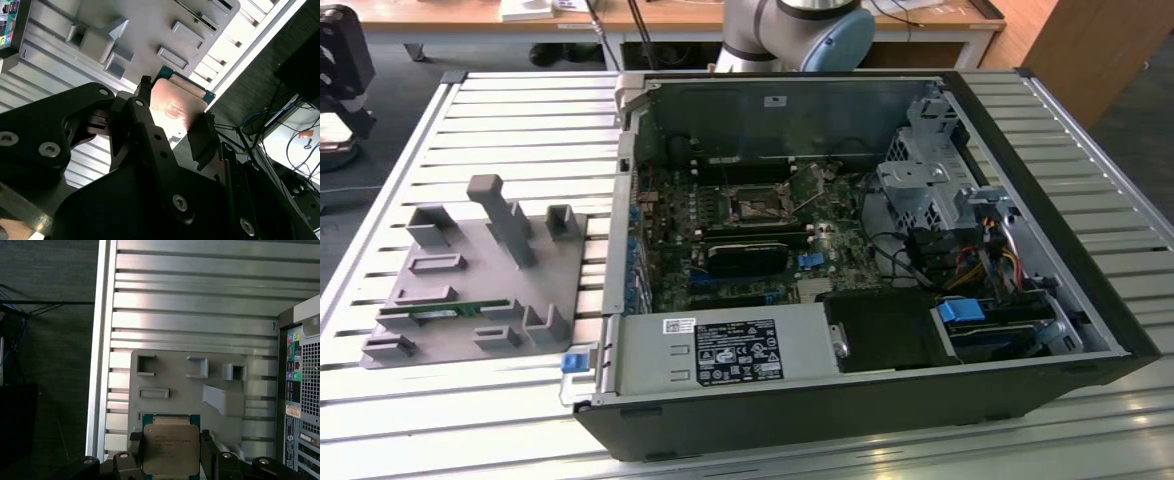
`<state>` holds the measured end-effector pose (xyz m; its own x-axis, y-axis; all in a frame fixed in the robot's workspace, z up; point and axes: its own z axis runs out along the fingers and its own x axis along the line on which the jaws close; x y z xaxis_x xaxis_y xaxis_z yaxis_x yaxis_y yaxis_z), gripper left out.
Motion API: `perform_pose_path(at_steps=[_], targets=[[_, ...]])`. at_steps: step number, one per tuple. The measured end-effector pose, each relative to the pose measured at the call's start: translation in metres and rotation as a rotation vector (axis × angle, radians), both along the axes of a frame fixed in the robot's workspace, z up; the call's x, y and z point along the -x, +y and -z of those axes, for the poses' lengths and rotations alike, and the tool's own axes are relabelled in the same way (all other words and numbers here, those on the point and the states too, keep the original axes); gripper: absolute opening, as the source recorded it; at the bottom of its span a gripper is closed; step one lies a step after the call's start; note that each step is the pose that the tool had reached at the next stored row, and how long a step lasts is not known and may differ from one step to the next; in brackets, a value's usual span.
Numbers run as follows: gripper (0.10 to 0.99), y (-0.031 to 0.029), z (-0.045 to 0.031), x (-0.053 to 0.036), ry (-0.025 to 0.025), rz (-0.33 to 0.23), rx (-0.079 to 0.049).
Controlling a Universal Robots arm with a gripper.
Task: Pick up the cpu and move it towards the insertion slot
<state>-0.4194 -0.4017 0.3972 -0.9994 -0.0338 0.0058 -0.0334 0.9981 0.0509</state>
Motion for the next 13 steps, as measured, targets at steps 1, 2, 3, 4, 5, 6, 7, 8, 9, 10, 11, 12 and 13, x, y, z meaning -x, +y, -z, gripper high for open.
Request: perform_pose_path(at_steps=[1, 2, 3, 4, 5, 6, 7, 8, 9, 10, 11, 12, 13], targets=[[0.541, 0.0, 0.0, -0.0015, 0.0, 0.0, 0.0], [0.541, 0.0, 0.0, -0.003, 0.0, 0.0, 0.0], [0.541, 0.0, 0.0, -0.0045, -0.0001, 0.0, 0.0], [0.541, 0.0, 0.0, -0.0059, 0.0, 0.0, 0.0], [0.541, 0.0, 0.0, -0.0072, 0.0, 0.0, 0.0], [0.541, 0.0, 0.0, -0.0087, -0.0001, 0.0, 0.0], [0.541, 0.0, 0.0, -0.0102, 0.0, 0.0, 0.0], [0.541, 0.0, 0.0, -0.0118, 0.0, 0.0, 0.0], [0.541, 0.0, 0.0, -0.0132, -0.0001, 0.0, 0.0], [0.541, 0.0, 0.0, -0.0146, -0.0001, 0.0, 0.0], [0.541, 0.0, 0.0, -0.0159, 0.0, 0.0, 0.0], [0.541, 0.0, 0.0, -0.0171, 0.0, 0.0, 0.0], [0.541, 0.0, 0.0, -0.018, 0.0, 0.0, 0.0]])
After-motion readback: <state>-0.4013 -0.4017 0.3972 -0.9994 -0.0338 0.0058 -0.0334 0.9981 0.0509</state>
